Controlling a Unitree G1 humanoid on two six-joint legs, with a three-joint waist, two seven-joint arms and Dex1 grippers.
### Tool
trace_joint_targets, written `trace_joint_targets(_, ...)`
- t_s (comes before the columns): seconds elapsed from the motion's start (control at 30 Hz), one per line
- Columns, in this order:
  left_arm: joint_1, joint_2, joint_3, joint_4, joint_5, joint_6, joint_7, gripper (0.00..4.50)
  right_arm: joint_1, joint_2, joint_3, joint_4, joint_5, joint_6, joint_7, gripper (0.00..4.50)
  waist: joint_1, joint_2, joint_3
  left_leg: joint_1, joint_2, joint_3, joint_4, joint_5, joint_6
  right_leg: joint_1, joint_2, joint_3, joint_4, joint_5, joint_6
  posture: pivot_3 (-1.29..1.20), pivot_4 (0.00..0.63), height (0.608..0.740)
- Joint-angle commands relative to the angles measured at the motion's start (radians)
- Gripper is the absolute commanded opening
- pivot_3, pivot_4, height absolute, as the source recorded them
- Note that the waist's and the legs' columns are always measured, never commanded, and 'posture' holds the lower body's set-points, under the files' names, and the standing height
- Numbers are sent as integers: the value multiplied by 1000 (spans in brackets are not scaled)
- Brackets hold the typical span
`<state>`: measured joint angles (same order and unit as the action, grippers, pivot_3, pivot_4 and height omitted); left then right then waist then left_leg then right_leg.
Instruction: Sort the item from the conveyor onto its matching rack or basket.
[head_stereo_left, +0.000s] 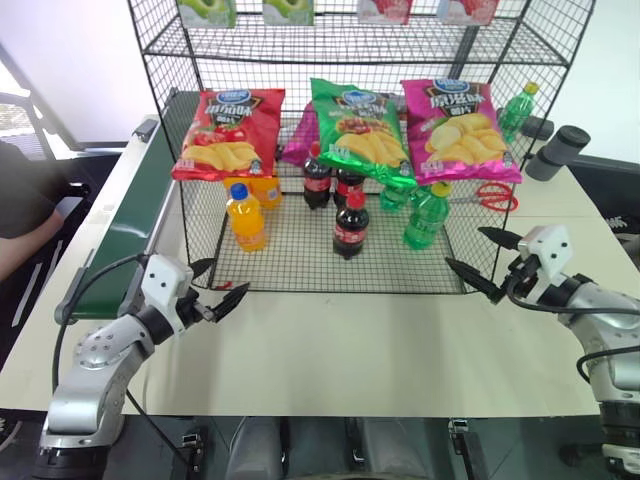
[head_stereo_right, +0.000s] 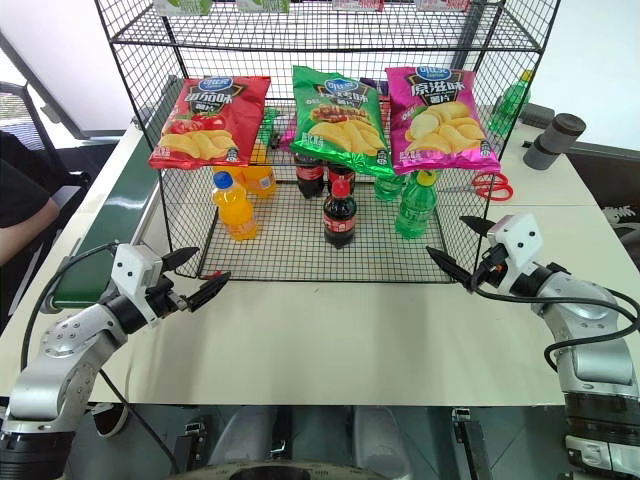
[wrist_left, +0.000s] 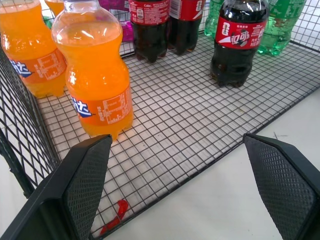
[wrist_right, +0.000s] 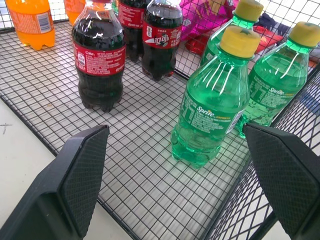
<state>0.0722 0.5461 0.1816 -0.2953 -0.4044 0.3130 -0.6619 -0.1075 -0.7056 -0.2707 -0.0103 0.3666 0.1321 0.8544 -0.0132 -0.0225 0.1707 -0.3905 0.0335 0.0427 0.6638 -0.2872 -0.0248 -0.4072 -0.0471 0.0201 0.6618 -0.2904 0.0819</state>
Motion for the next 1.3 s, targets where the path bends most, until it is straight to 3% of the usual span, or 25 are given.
trace_joint_targets(0.03,1,-4,17,-26,-2,-13,10,4500,-23,4,6,1,2,-11,4,4437,-1,0,0,0,0,0,0,0,0,0,0,0,0,0,0,0,150,734)
trace_joint_targets(0.4,17,-8,18,-42,-1,5,40,4500,-49,31,30,21,3,-14,-12,4437,-1,0,0,0,0,0,0,0,0,0,0,0,0,0,0,0,150,734)
trace_joint_targets(0.8,16,-83,24,-11,54,-78,144,4500,-73,119,30,68,-52,-107,-119,4437,0,0,0,0,0,0,0,0,0,0,0,0,1,0,0,0,150,734)
trace_joint_targets(1.3,35,-141,-14,-10,78,-108,156,4500,-42,164,71,80,-56,-162,-108,4437,0,0,0,0,0,0,1,0,0,0,0,0,1,0,0,0,150,734)
